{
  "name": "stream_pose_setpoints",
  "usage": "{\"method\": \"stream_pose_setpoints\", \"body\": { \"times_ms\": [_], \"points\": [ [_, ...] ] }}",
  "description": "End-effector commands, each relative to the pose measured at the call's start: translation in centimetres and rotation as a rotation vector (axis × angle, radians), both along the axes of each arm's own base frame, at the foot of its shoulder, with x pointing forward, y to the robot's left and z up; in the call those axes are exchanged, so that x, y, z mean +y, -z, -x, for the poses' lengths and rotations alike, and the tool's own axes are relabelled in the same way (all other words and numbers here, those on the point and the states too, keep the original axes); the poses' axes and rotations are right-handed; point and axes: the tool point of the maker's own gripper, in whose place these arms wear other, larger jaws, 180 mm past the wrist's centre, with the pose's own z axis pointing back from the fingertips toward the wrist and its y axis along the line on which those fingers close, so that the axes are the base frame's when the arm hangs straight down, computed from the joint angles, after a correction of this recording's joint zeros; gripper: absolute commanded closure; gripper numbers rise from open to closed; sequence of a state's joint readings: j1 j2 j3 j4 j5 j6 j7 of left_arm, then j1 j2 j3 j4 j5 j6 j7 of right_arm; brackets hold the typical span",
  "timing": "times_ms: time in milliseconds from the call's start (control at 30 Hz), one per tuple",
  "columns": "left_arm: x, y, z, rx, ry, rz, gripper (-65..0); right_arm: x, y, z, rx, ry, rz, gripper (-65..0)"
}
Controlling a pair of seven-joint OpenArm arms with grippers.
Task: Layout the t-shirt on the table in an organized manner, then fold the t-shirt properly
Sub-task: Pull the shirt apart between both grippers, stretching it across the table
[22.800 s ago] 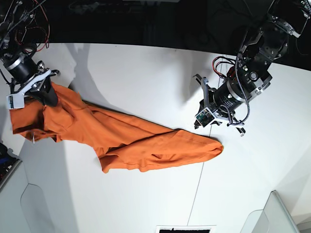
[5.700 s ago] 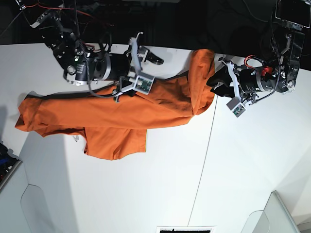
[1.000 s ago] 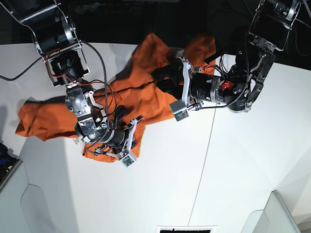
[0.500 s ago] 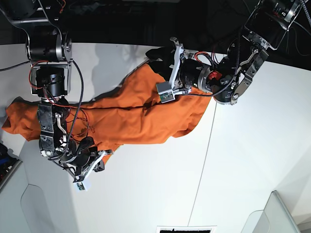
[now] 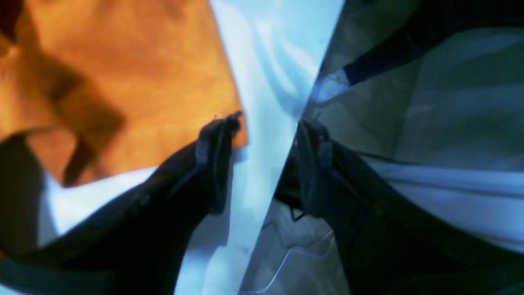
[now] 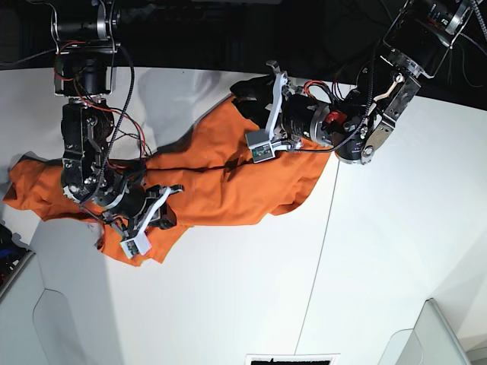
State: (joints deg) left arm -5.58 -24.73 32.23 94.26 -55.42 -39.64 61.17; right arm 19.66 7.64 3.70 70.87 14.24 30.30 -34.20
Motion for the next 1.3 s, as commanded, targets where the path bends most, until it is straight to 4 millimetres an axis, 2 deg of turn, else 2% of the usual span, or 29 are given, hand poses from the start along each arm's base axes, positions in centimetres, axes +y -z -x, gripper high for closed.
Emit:
{"method": "stream_pose_setpoints", "body": {
  "times_ms": [0,67,133,300,433,500,600,767,900,1000,1267],
  "points": [
    [-0.5,-1.4,-0.8,-0.027,-0.005,0.049,-28.6,-0.2,-1.5,-1.5,-0.054,0.011,-0.015,0.0],
    [-0.6,-1.5,-1.0,-0.035,-0.009,0.055,-28.6,-0.2,-0.5,-1.1,-0.020,0.016,-0.026,0.0],
    [-0.5,-1.6,-1.4,-0.048,-0.008,0.047,-28.6,0.1,-0.5,-0.6,0.002,0.013,-0.067,0.0],
    [0.6,-2.7,-3.4,-0.072,-0.071,0.066,-28.6,1.2,-3.5,0.2,-0.071,-0.025,-0.155,0.0],
    [2.9,-5.3,-6.2,-0.125,-0.172,0.115,-28.5,2.2,-6.2,1.5,-0.120,-0.074,-0.145,0.0],
    [4.5,-6.3,-7.5,-0.168,-0.219,0.113,-28.5,2.7,-6.6,2.8,-0.096,-0.103,-0.147,0.0],
    [6.8,-6.9,-8.7,-0.199,-0.267,0.088,-28.6,3.2,-6.2,4.9,-0.073,-0.122,-0.200,0.0],
    [9.0,-5.6,-9.0,-0.244,-0.306,0.015,-28.6,4.0,-3.5,8.7,0.008,-0.143,-0.228,0.0],
    [10.0,-5.0,-11.1,-0.359,-0.376,0.015,-28.6,4.7,-2.1,10.6,0.051,-0.152,-0.245,0.0],
    [10.0,-4.8,-12.9,-0.413,-0.407,0.011,-28.6,5.3,-1.8,11.2,0.066,-0.169,-0.254,0.0],
    [9.0,-2.3,-16.1,-0.318,-0.506,0.046,-28.5,8.6,-1.7,12.0,0.075,-0.224,-0.269,0.0]
  ]
}}
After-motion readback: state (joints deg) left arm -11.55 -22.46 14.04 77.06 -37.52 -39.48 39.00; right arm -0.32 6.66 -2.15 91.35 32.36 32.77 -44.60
